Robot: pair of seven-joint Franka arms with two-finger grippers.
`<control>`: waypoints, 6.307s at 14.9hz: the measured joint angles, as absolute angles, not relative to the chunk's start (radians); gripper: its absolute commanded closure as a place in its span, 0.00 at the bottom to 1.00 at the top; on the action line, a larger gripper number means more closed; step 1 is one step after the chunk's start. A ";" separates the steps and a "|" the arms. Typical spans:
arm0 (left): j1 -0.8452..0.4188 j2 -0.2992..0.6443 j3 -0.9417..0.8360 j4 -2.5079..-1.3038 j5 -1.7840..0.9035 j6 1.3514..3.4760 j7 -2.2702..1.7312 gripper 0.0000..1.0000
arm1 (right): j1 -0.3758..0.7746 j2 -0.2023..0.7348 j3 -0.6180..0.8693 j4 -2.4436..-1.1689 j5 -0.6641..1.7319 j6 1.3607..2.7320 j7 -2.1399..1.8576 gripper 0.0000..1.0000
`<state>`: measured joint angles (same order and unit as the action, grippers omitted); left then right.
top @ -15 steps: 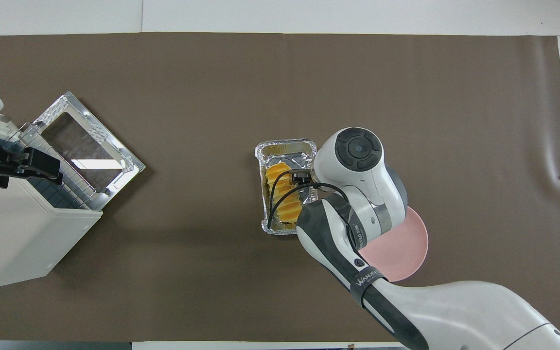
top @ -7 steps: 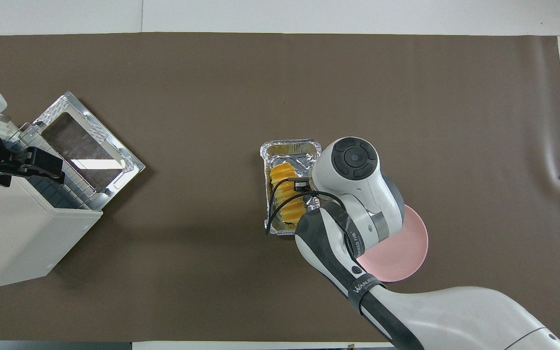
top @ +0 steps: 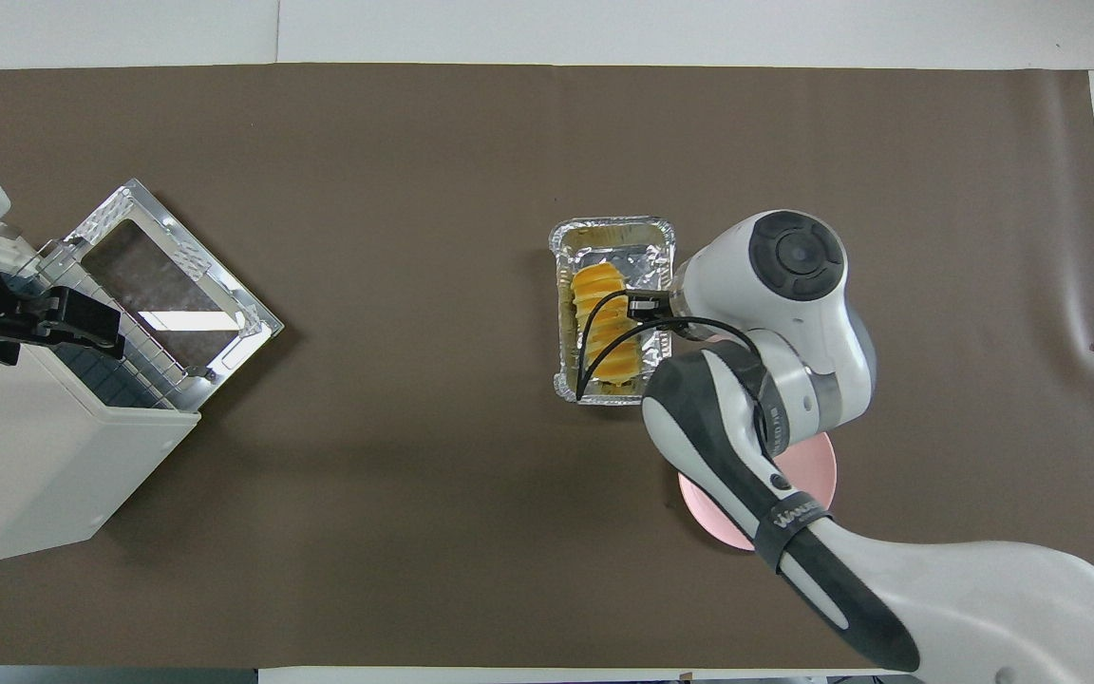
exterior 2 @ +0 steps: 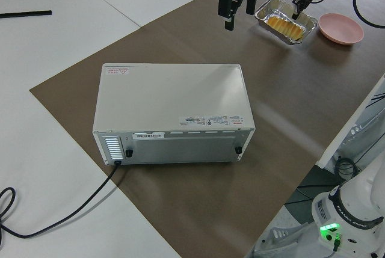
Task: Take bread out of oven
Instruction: 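Grasp the foil tray rim with the right gripper and slide it away, then grasp the bread rolls in the tray with the right gripper, then carry the bread rolls onto the pink plate with the right gripper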
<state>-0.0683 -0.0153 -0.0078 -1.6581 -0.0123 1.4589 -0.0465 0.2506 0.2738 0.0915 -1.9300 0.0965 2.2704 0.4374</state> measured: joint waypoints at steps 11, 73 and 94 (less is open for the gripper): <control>-0.066 -0.016 -0.008 -1.658 -0.012 1.461 -0.047 0.00 | -0.075 0.312 0.087 -1.924 0.156 2.235 0.103 1.00; -0.065 -0.016 -0.008 -1.658 -0.012 1.462 -0.047 0.00 | 0.190 -0.071 0.103 -2.161 0.162 1.861 0.349 1.00; -0.065 -0.016 -0.008 -1.658 -0.012 1.462 -0.047 0.00 | 0.168 -0.197 0.097 -2.563 0.163 2.267 0.256 1.00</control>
